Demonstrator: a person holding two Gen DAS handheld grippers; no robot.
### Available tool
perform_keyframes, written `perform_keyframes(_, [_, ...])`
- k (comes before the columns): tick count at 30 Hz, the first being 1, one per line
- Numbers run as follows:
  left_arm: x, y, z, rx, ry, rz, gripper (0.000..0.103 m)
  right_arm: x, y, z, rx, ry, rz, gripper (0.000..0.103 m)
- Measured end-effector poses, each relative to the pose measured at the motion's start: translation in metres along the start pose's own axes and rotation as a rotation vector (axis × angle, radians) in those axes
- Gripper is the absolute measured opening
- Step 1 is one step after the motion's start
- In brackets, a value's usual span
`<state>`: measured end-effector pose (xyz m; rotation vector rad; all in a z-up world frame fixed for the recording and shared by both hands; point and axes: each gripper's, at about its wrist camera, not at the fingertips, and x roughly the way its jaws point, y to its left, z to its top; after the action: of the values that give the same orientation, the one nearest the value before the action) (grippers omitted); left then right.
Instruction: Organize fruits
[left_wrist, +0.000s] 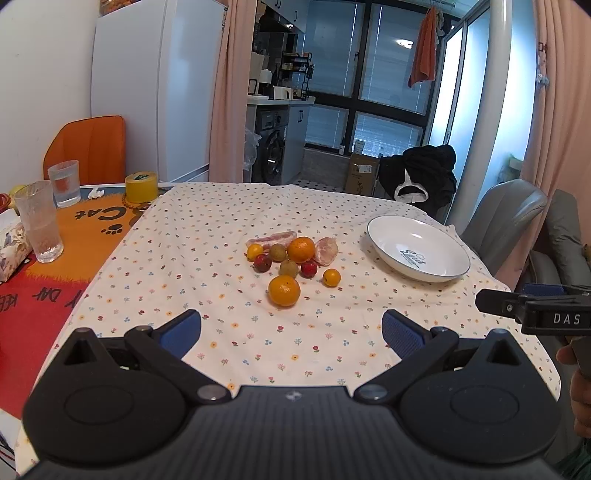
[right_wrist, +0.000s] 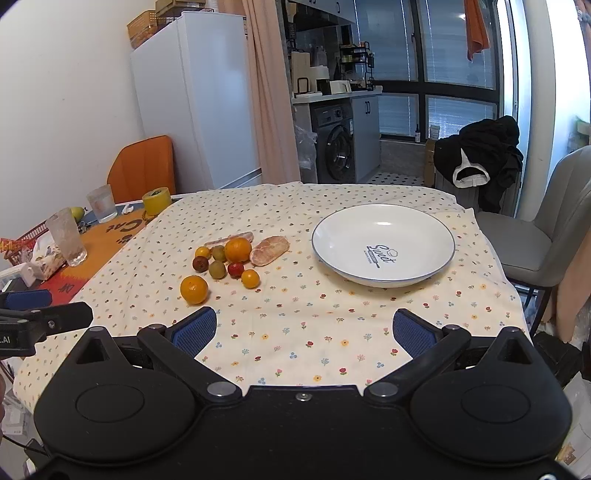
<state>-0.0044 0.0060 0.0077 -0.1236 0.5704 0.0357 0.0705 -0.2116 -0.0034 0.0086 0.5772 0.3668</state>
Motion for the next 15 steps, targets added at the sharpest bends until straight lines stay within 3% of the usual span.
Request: perform_keyframes(15, [-0.0035,-0.0019,0.0014,-0.008,-0.002,-0.019,0.103,0.0006,-0.0019,-0.0017,0.001,0.005,0.002,0.103])
